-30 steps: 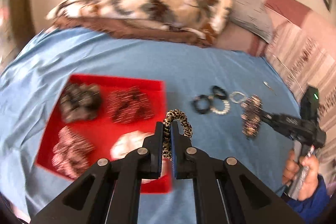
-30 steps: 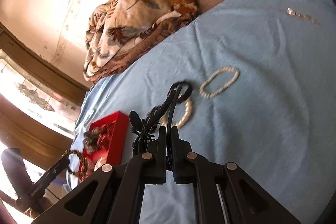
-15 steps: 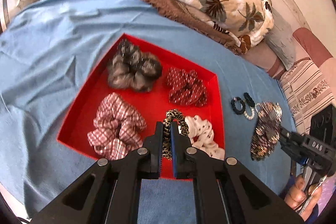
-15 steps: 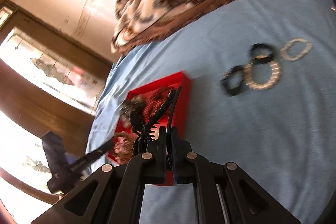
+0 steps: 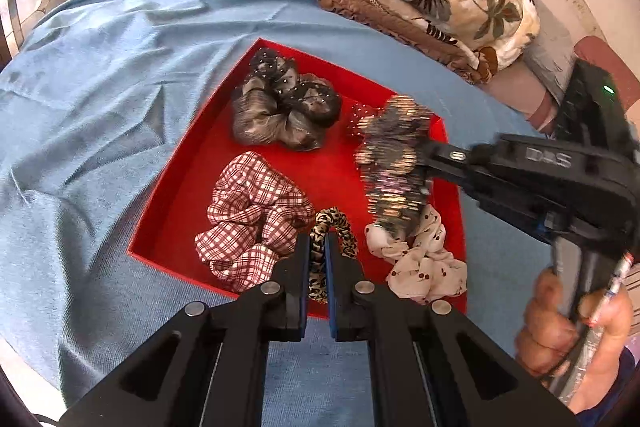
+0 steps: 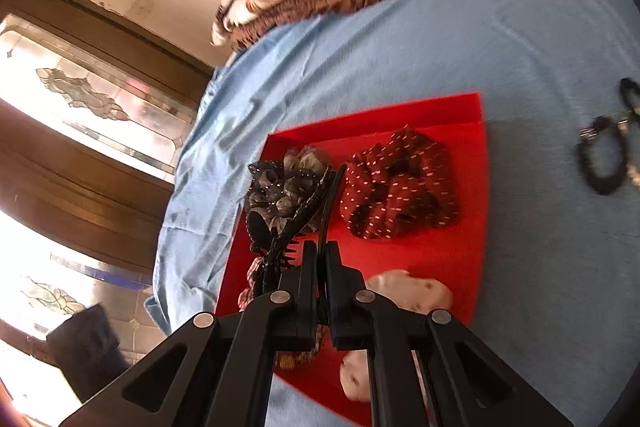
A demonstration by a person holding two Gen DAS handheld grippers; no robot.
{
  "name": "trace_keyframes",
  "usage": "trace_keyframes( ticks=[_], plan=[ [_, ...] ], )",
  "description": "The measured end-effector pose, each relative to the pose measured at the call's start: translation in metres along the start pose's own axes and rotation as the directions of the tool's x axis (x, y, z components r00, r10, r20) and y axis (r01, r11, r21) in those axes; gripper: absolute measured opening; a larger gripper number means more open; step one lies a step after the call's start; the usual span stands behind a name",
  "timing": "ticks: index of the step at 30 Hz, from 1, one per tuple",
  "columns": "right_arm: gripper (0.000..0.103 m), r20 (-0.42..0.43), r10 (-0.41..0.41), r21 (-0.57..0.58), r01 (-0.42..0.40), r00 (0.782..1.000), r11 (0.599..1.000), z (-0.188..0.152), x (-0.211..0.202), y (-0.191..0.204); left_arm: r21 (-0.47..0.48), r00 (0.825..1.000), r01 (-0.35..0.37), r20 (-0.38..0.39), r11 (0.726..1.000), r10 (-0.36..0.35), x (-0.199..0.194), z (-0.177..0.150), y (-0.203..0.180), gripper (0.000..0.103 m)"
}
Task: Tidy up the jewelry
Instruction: 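Carry the clip and hair tie into the red tray and open both tools, then withdraw both tools from the tray toward the black hair ties and pearl bracelets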
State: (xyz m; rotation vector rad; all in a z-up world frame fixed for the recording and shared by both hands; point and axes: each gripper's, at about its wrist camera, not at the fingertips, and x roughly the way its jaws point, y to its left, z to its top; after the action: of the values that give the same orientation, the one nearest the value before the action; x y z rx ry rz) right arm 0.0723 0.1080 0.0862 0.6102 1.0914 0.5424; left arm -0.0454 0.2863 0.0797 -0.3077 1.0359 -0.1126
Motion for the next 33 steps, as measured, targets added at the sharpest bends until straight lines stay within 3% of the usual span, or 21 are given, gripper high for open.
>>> trace_keyframes(
  ticks=[6,9,11,15,18,28,33],
  plan=[
    [0.007,-0.029,-0.075,-0.039,0.073,0.997,0.997,0.002,0.027,0.006,-0.020,1.000,0.015,-0.013,1.000,-0.016,0.002,0.001,0.005,0.007],
    [0.008,-0.025,-0.106,-0.062,0.104,0.994,0.993,0.002,0.028,0.009,-0.029,1.000,0.029,0.000,0.999,-0.029,-0.002,0.002,0.005,0.013],
    [0.009,-0.024,-0.126,-0.090,0.124,0.992,0.988,0.002,0.027,0.014,-0.029,0.999,0.032,0.014,0.999,-0.032,-0.005,0.002,0.004,0.027],
    [0.037,0.011,-0.145,-0.156,0.145,0.989,0.977,0.002,0.013,0.026,-0.011,0.997,0.023,0.068,1.000,-0.022,-0.016,0.001,-0.001,0.041],
    [0.041,0.035,-0.144,-0.185,0.148,0.989,0.971,0.002,0.001,0.034,0.007,0.995,0.008,0.098,1.000,-0.009,-0.022,0.001,-0.005,0.043],
    [0.047,0.117,-0.190,-0.203,0.210,0.975,0.956,-0.005,-0.049,0.025,0.087,0.966,-0.151,0.222,0.985,0.129,-0.037,-0.005,-0.023,0.052],
    [0.048,0.146,-0.229,-0.211,0.257,0.962,0.943,-0.014,-0.068,0.015,0.111,0.956,-0.197,0.243,0.974,0.166,-0.037,-0.007,-0.029,0.053]
  ],
)
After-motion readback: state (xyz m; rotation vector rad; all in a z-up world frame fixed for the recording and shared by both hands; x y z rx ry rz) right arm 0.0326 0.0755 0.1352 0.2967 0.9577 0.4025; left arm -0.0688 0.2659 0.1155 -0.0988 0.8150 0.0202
